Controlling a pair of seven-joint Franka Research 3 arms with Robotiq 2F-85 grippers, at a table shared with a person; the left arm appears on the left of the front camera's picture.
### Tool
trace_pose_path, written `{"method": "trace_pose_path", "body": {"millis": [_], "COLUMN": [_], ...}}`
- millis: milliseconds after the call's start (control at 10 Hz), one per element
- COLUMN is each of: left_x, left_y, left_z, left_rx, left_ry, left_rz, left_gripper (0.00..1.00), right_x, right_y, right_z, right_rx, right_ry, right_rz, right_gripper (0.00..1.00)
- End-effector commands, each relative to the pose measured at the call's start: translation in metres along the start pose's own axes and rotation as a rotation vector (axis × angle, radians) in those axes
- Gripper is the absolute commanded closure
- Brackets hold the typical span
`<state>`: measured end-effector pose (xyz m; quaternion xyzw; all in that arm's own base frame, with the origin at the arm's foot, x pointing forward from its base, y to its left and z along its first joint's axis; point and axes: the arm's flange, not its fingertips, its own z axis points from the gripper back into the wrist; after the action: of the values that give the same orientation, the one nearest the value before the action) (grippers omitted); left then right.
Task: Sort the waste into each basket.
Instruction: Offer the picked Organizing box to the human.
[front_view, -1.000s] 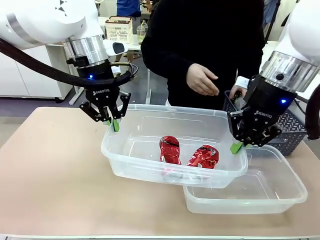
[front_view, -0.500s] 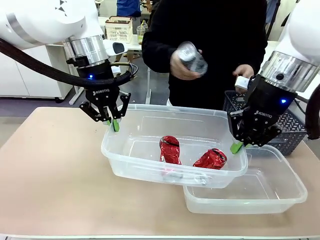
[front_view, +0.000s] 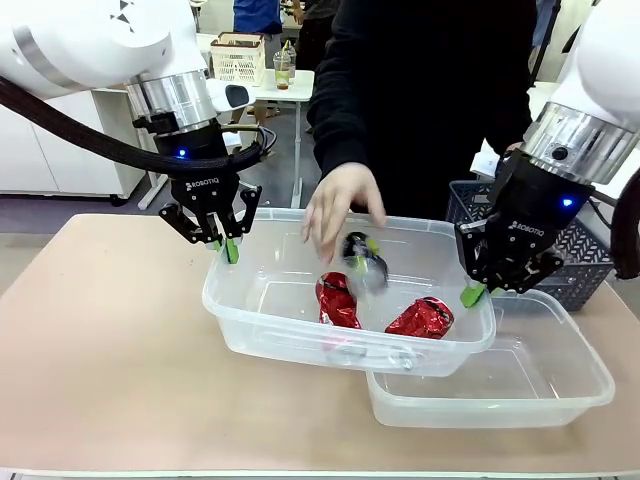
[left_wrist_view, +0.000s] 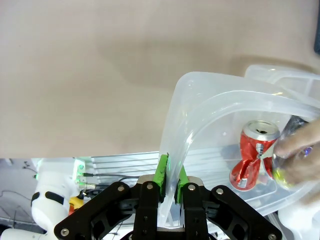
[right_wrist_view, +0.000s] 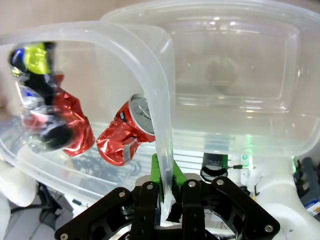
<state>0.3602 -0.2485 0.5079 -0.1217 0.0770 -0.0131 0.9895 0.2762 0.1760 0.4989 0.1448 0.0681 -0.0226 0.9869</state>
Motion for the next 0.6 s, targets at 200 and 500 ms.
{"method": "trace_pose_path", "body": {"millis": [200,500], "left_x": [0.0017,0.0017], "left_y": [0.0017,0.0017], "left_z": [0.0007,0.0007], "left_rx": [0.002,0.002], "left_ry": [-0.006,-0.006], "left_rz": [0.009,0.009], "left_gripper": [0.93,0.93], "right_x": [-0.0028,-0.0028], "right_y": [0.0001,0.0001], "right_z": [0.0052,0.0052], "right_rx": [0.02,0.02], "right_ry": [-0.003,-0.003], "right_rz": [0.013,0.013], "right_gripper": [0.94,0.94]}}
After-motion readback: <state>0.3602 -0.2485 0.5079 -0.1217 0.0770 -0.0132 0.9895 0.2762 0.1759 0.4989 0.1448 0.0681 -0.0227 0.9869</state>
